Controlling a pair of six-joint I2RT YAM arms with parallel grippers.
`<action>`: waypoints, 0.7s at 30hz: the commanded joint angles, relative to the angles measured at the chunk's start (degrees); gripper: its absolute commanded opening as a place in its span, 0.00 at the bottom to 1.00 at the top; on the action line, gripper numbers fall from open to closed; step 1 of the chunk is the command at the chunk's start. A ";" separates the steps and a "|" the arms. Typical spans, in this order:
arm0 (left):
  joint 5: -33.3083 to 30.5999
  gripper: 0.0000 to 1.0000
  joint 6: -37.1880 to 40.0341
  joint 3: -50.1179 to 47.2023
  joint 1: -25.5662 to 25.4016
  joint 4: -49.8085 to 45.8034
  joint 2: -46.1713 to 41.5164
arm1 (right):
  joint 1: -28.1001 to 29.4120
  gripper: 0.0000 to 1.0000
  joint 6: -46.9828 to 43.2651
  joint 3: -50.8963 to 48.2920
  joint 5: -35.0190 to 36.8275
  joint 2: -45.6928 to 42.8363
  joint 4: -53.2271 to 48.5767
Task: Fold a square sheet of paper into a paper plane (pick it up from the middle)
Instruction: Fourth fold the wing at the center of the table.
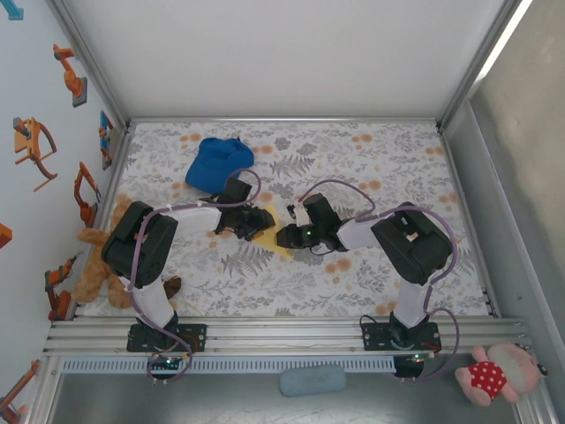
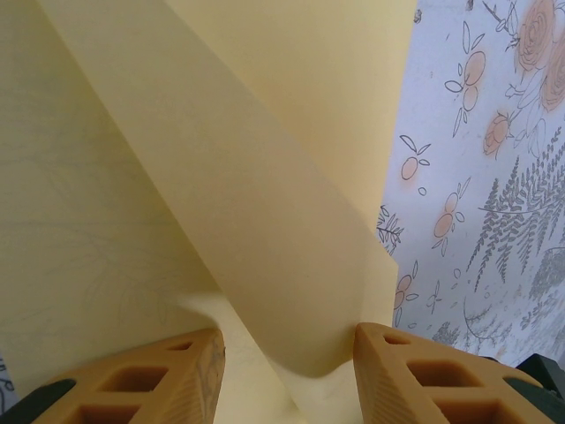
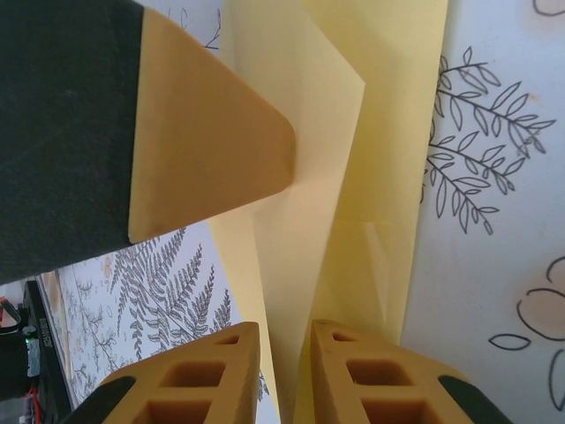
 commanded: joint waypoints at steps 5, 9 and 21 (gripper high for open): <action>-2.13 0.45 0.98 -1.99 -0.72 -8.19 4.19 | -0.05 0.18 0.27 -0.39 -1.44 1.74 1.28; -2.11 0.45 1.03 -1.82 -0.75 -8.33 4.10 | -0.33 0.15 0.44 -0.90 -1.53 1.87 1.37; -2.06 0.46 1.64 -1.00 -0.78 -9.66 3.98 | -1.78 0.05 1.74 -1.64 -4.66 2.18 3.65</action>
